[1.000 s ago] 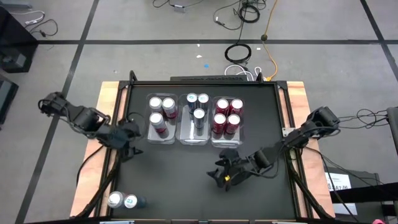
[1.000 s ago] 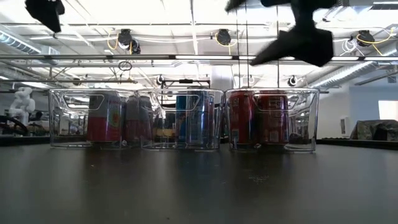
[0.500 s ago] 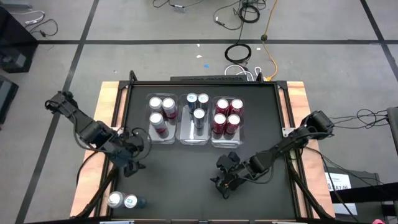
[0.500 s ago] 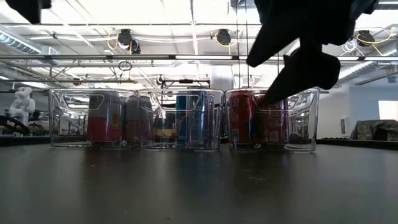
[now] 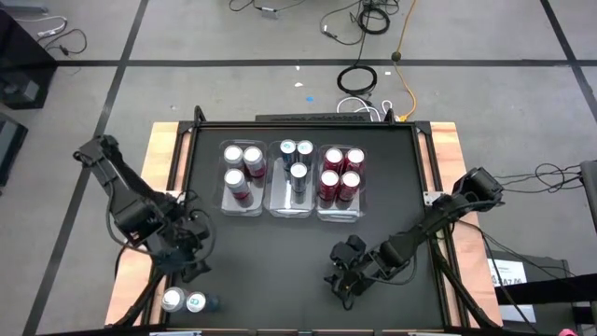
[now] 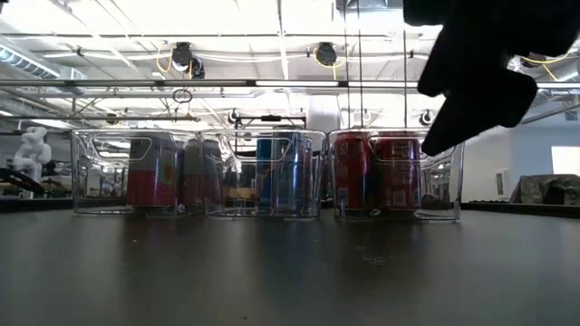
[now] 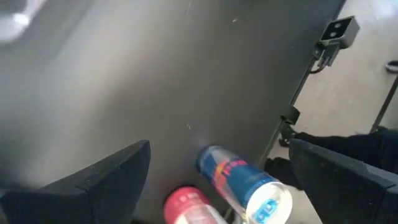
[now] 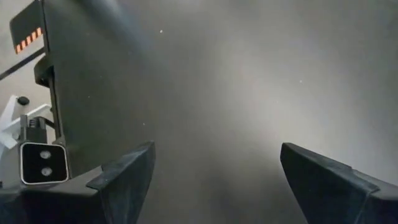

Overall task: Sort soda cans
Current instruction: Put the blue soda can into the center transparent bin

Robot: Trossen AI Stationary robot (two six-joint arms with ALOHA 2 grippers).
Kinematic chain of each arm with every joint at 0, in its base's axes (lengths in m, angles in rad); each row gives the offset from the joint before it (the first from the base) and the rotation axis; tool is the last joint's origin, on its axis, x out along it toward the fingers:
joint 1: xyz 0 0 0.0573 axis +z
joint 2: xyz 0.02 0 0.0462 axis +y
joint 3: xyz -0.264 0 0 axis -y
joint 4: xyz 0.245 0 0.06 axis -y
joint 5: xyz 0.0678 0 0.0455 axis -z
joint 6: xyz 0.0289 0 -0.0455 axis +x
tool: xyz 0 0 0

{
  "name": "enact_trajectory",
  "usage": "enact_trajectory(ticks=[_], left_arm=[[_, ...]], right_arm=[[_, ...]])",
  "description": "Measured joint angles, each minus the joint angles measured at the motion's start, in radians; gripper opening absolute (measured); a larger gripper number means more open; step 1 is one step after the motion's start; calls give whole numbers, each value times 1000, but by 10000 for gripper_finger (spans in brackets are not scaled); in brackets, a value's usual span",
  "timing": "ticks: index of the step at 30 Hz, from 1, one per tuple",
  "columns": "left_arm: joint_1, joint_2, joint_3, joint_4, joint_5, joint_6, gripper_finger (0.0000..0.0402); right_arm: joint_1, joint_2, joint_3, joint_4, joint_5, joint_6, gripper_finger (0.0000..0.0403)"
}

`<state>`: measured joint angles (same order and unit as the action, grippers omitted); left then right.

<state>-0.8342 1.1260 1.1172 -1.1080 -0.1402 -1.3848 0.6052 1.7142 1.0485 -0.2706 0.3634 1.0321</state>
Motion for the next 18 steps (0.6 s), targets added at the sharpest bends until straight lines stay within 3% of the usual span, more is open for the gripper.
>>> enact_trajectory(ticks=[7, 18], left_arm=[[-78, 91, 32, 1, 8, -209, 391], [-137, 307, 191, -55, 8, -231, 391]], right_arm=[[13, 0, 0, -2, 0, 3, 338], [26, -1, 0, 3, 0, -4, 338]])
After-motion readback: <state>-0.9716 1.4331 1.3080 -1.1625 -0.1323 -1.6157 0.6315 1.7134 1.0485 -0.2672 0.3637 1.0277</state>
